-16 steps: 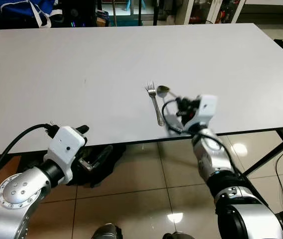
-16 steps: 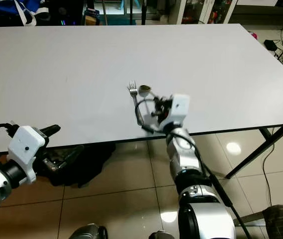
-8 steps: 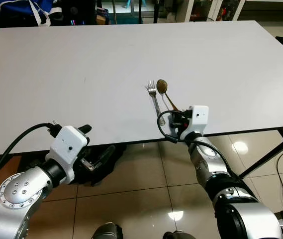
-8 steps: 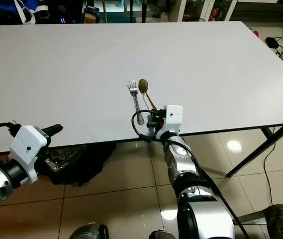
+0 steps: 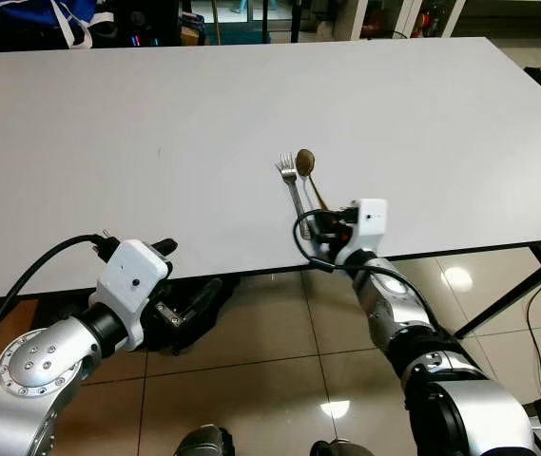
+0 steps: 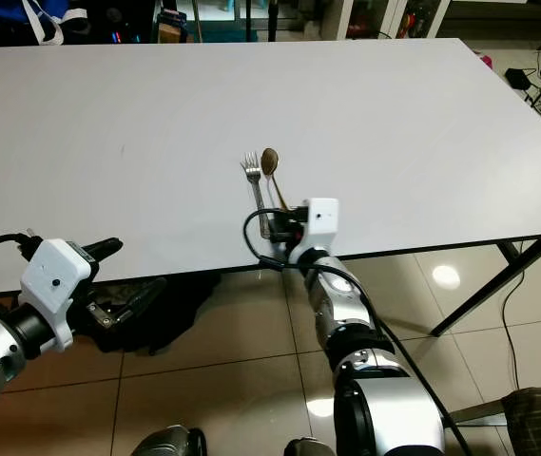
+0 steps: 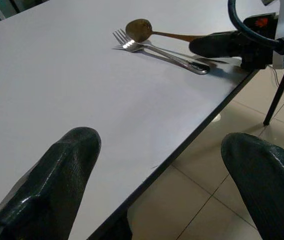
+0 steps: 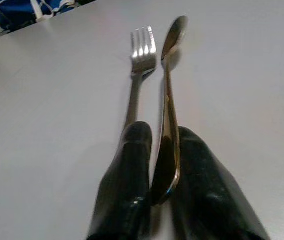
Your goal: Setting the table
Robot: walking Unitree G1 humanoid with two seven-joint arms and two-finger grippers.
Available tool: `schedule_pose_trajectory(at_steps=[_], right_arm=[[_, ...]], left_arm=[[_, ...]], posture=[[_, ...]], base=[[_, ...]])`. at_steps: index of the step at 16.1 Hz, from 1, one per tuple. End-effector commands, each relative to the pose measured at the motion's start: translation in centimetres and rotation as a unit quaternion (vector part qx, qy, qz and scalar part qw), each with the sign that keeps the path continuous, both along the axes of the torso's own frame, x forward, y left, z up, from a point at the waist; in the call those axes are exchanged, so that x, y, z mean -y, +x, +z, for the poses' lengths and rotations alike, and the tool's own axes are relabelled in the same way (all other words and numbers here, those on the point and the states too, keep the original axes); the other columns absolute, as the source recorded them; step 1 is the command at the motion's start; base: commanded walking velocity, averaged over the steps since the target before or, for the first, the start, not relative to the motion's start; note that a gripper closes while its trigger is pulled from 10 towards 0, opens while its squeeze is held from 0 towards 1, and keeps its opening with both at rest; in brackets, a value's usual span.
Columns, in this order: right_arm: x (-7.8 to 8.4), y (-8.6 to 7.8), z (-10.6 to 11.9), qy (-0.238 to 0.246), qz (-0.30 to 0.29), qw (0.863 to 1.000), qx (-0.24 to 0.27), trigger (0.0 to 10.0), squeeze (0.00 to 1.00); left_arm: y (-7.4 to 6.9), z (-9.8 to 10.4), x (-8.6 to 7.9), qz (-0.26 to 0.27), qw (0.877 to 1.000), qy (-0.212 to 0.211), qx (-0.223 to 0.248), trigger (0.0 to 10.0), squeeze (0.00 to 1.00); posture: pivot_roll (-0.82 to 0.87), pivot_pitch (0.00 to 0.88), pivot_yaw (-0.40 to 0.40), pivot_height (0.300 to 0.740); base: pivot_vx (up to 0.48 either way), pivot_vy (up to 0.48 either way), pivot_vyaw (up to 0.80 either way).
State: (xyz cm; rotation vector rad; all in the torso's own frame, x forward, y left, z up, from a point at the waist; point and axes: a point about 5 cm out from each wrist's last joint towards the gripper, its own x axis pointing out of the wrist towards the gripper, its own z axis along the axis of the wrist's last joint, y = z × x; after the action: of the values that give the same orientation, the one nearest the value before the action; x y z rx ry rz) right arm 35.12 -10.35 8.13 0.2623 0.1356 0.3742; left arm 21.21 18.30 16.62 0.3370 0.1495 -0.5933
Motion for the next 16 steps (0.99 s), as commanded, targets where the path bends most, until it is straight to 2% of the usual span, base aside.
schedule_pose_trajectory(at_steps=[1,6,11,12,13,14,15,16], right_arm=[[0.0,-0.2,-0.5,0.006,0.006,1.0,-0.021,10.0,1.0],[0.9,-0.1,-0.6,-0.002,-0.011,1.0,-0.022,10.0,1.0],[2.5,0.0,-0.4,-0.032,-0.018,0.999,-0.015,10.0,1.0],[3.2,0.2,0.1,-0.043,-0.01,0.999,0.0,10.0,0.46],[3.6,0.3,0.7,-0.047,-0.011,0.999,0.016,10.0,0.0],[4.1,0.4,1.9,-0.048,-0.011,0.997,0.052,10.0,0.0],[4.3,0.3,3.4,-0.03,-0.009,0.996,0.088,10.0,0.0],[4.3,-0.4,5.0,-0.016,-0.018,0.991,0.129,10.0,0.0]], left_arm=[[-0.1,0.4,0.3,-0.012,1.0,0.002,0.004,10.0,0.0],[0.0,0.3,0.5,-0.016,1.0,-0.001,0.004,10.0,0.0],[0.6,0.1,1.1,-0.025,1.0,-0.007,0.008,10.0,0.0],[0.9,0.1,1.3,-0.027,1.0,-0.01,0.013,10.0,0.0],[1.1,0.1,1.3,-0.022,1.0,-0.009,0.02,10.0,0.0],[1.5,0.1,1.4,-0.002,0.999,0.004,0.036,10.0,0.0],[2.4,-0.3,1.4,0.05,0.998,0.013,0.036,10.0,0.0],[3.1,-0.1,1.7,0.09,0.994,-0.008,0.056,10.0,0.0]], posture=[[0.17,0.136,-0.009,0.74],[0.16,0.126,-0.01,0.74],[0.13,0.094,-0.008,0.74],[0.12,0.074,-0.014,0.74],[0.12,0.058,-0.019,0.74],[0.12,0.047,-0.02,0.74],[0.11,0.032,-0.024,0.74],[0.1,0.015,-0.027,0.74]], base=[[0.0,0.0,0.0],[0.0,0.0,0.0],[0.0,0.0,0.0],[0.0,0.0,0.0],[0.0,0.0,0.0],[0.0,0.0,0.0],[0.0,0.0,0.0],[0.0,0.0,0.0]])
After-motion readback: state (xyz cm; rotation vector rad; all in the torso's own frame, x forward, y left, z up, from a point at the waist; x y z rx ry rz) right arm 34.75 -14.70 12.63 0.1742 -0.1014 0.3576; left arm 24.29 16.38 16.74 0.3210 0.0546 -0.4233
